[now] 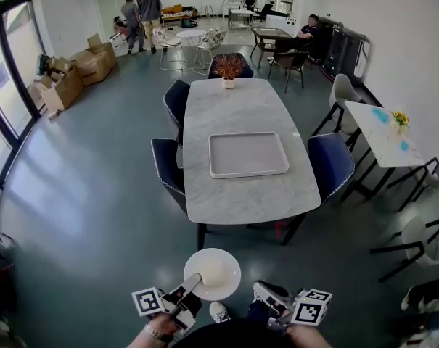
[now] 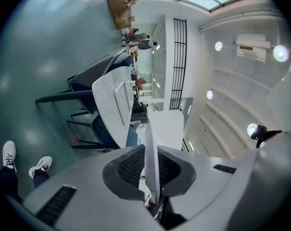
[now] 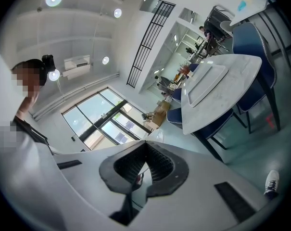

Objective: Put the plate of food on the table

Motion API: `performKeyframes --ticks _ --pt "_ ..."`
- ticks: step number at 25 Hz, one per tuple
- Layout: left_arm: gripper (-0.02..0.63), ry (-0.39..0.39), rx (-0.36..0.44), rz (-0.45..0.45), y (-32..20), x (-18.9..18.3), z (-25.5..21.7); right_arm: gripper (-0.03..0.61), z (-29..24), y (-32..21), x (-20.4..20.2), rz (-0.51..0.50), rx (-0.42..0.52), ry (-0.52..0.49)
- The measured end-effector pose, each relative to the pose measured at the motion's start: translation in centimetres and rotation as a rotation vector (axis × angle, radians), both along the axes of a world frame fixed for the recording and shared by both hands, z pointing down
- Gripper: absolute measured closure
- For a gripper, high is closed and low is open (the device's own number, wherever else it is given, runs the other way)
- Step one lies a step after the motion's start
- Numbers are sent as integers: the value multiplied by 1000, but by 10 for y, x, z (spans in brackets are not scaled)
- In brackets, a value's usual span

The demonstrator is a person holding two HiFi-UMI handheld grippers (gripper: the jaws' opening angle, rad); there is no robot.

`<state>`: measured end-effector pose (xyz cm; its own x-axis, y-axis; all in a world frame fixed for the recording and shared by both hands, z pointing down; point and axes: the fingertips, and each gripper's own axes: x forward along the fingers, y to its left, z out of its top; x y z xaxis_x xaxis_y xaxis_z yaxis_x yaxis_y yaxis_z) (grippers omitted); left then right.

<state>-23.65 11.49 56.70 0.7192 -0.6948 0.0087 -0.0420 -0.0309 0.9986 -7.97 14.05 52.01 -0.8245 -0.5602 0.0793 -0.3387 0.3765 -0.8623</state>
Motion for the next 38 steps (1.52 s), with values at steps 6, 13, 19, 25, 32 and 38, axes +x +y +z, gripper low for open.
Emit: performKeyframes --ticks 6,13,19,25,32,38 --pt "580 5 14 -34 -14 2 -7 568 -3 -19 5 -31 6 16" --pt "580 -4 17 -77 -36 9 -6 568 -5 -45 13 -72 6 -6" --pt "580 -1 16 -98 -55 26 -12 568 -7 -67 28 -88 6 -22" --pt "580 -24 17 -119 -71 44 -12 568 -6 -86 46 -107 8 -46" --pt "580 -34 6 -139 -90 68 -9 568 -2 -108 70 -121 -6 -63" --pt "580 -35 -7 -152 -110 95 -9 568 0 -129 97 -131 -9 -74"
